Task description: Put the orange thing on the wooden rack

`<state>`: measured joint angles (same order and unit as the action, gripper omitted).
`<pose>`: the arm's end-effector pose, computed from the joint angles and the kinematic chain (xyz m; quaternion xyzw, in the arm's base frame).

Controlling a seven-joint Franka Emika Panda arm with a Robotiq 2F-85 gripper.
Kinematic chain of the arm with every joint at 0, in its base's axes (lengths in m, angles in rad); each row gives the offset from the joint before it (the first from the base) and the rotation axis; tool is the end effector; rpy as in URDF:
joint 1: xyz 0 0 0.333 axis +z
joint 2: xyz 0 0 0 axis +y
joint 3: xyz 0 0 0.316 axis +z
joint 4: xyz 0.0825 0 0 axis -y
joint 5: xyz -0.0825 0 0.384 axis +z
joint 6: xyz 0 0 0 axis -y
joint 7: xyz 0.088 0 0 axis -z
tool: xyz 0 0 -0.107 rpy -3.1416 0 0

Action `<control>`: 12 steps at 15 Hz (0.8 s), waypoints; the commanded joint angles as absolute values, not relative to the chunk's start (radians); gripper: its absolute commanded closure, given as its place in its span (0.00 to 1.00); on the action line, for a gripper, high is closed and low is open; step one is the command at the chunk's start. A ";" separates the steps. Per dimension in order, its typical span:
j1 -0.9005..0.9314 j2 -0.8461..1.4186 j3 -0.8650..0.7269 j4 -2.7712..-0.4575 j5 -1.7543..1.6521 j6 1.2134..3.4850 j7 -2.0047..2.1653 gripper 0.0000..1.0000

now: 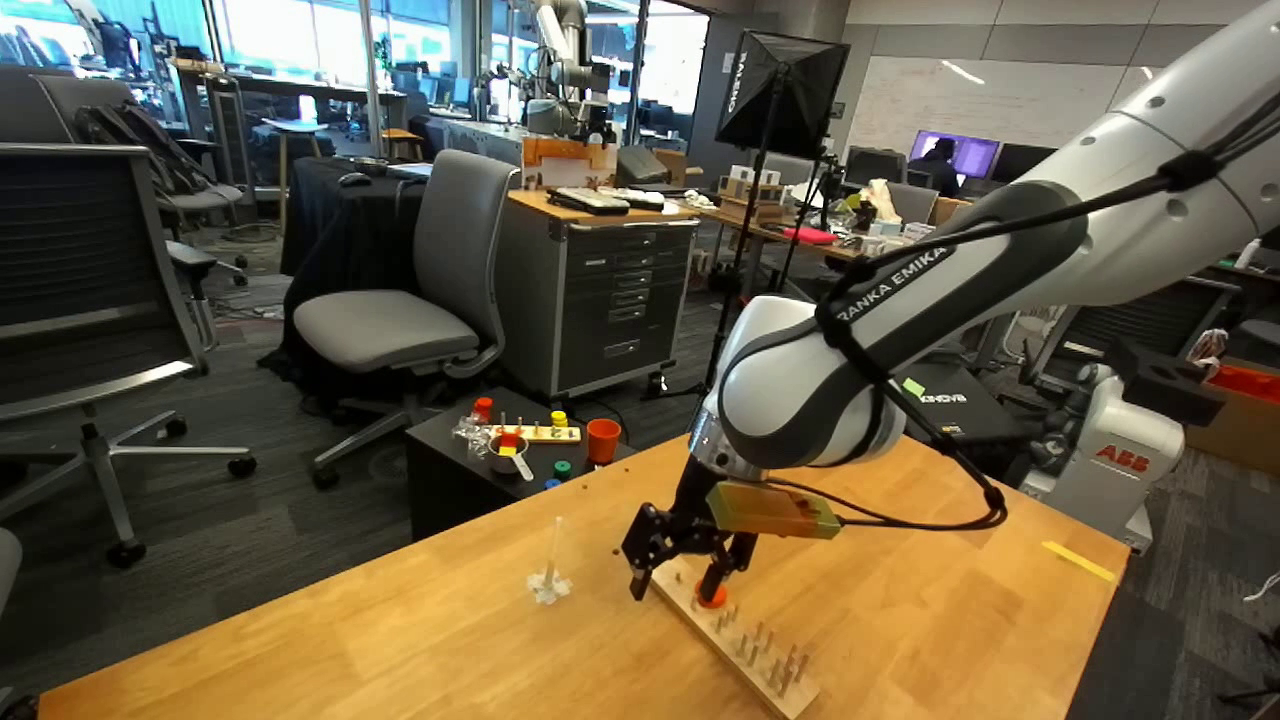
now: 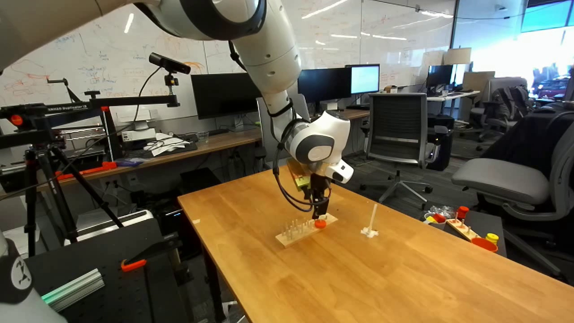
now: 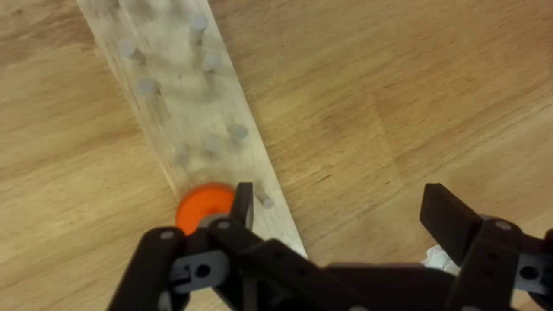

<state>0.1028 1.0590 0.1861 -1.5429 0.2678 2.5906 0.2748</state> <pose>0.6512 0.1740 0.0287 -0.9768 0.1526 0.0456 0.1430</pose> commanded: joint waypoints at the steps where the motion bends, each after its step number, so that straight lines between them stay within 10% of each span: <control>1: 0.086 1.069 0.198 -1.529 0.296 2.572 0.248 0.00; 12: 0.230 0.916 0.092 -1.517 0.155 2.468 0.305 0.00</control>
<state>0.1665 0.9882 0.1520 -1.5320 0.2102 2.5544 0.2766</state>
